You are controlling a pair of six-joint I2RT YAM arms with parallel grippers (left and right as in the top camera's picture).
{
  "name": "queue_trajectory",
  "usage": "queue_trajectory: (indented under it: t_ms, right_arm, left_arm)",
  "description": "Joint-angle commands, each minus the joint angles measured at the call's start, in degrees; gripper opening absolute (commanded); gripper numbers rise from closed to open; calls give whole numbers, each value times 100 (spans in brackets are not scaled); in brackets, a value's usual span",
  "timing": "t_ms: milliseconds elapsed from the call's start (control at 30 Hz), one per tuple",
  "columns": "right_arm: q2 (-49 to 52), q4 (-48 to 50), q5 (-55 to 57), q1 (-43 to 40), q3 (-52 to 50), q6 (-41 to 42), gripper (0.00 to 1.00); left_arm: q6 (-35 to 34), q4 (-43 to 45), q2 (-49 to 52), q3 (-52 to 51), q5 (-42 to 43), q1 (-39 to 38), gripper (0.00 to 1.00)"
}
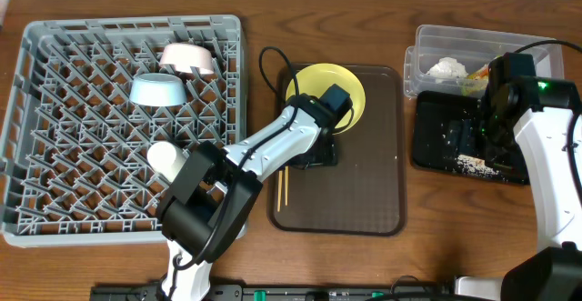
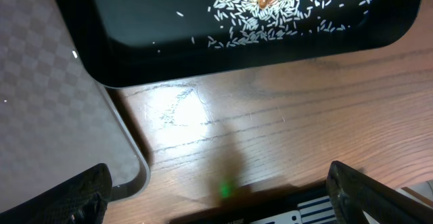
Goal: Sort waste into correct bins and load items into the dishwasher
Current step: 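Grasp the wooden chopsticks on the brown tray with the left gripper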
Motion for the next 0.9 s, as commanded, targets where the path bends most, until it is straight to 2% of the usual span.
queue_trajectory:
  t_ms: [0,200,433,600,667,733,867]
  right_arm:
    - [-81,-26,81,-114,26,70,99]
    - [-81,-31,81,-114,26,70,99]
    - [-81,-50,81,-114,26,70,99]
    - [-81,-50,81,-114,26,70,99]
    - [-81,-52,81,-114,26,70,99]
    - [-81,-59,81,-114,26,70,99]
    - [-81,-70,81,-114,26,68,99]
  left_arm:
    - [76,79,-9,-223,-127,7,89]
    - [76,243,-9,-446,-109,7,88]
    - [76,243,-9,-527,-114,7,57]
    - [76,282,-9,-527,-114,9,47]
    - [76,282,-9,-527,-114,9,38]
    - [76,280,-9,-527,-111,7,34]
    - [76,280,-11,-527,-111,9,19]
